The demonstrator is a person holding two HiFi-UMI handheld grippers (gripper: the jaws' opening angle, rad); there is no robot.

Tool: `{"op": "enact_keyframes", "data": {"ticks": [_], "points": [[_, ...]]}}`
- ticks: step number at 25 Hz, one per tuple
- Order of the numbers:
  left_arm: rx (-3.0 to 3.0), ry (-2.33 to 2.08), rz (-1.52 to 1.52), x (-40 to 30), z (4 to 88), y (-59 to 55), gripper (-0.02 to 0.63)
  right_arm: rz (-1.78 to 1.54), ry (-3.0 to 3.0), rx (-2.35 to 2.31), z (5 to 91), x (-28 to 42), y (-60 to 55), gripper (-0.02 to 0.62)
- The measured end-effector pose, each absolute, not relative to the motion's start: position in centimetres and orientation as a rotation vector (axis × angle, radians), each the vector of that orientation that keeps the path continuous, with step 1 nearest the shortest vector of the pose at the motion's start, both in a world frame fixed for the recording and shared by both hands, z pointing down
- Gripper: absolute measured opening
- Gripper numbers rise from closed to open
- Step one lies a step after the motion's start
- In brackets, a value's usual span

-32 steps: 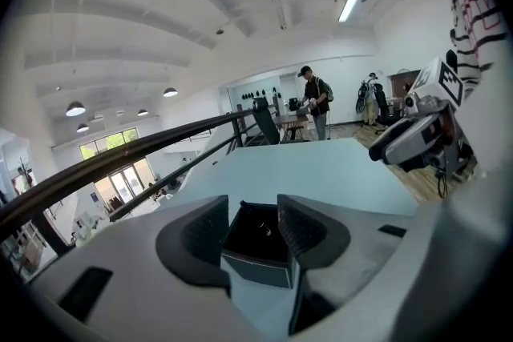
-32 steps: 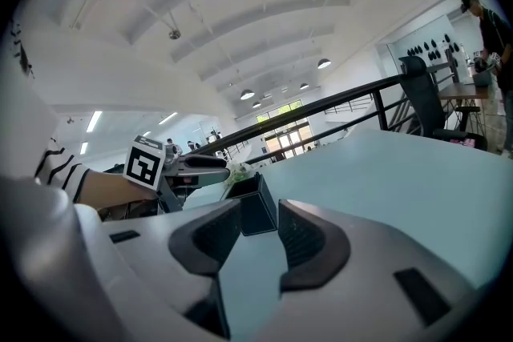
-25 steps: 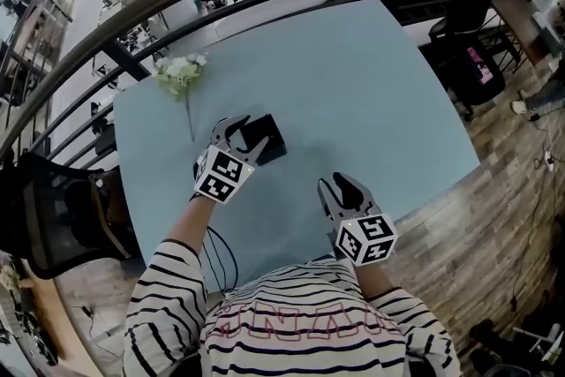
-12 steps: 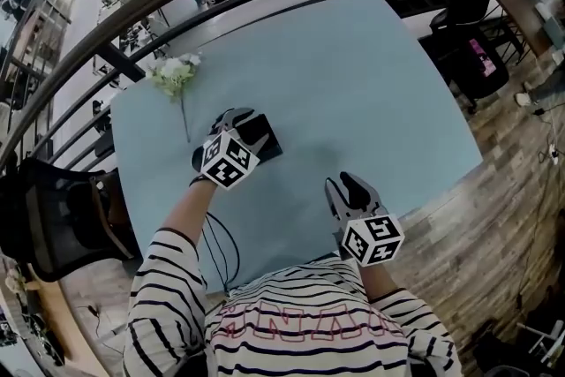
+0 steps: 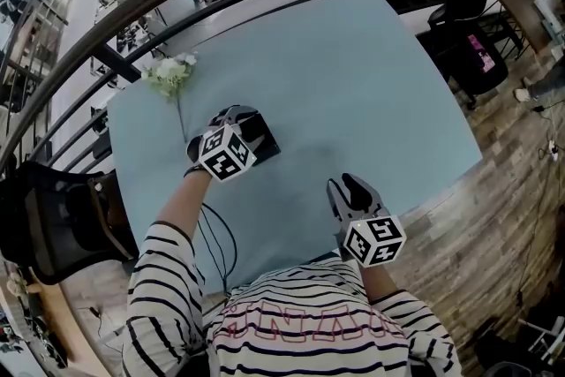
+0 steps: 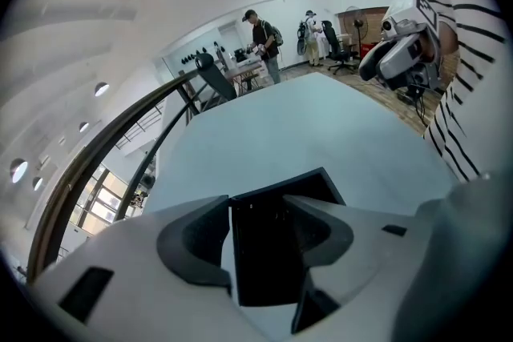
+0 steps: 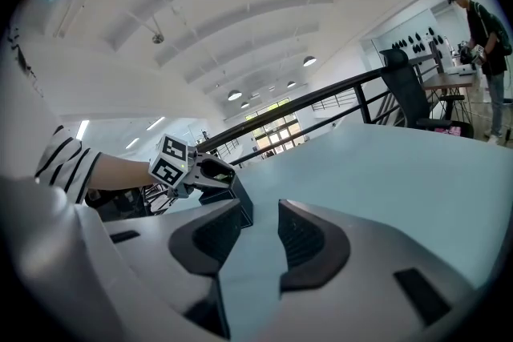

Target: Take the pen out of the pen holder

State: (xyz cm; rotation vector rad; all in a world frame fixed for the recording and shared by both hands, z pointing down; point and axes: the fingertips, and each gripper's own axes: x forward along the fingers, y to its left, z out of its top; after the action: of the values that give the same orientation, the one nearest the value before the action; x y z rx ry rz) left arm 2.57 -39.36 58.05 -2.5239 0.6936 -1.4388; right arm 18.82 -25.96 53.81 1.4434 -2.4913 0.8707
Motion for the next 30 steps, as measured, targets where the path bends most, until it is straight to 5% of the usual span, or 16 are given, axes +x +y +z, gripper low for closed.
{"op": "enact_keyframes", "data": {"ticks": [30], "points": [[-2.503, 0.691, -1.297, 3.5, 56.0, -37.0, 0.112, 0.9, -2.463, 1.527, 53.6, 18.1, -24.4, 0.152]]}}
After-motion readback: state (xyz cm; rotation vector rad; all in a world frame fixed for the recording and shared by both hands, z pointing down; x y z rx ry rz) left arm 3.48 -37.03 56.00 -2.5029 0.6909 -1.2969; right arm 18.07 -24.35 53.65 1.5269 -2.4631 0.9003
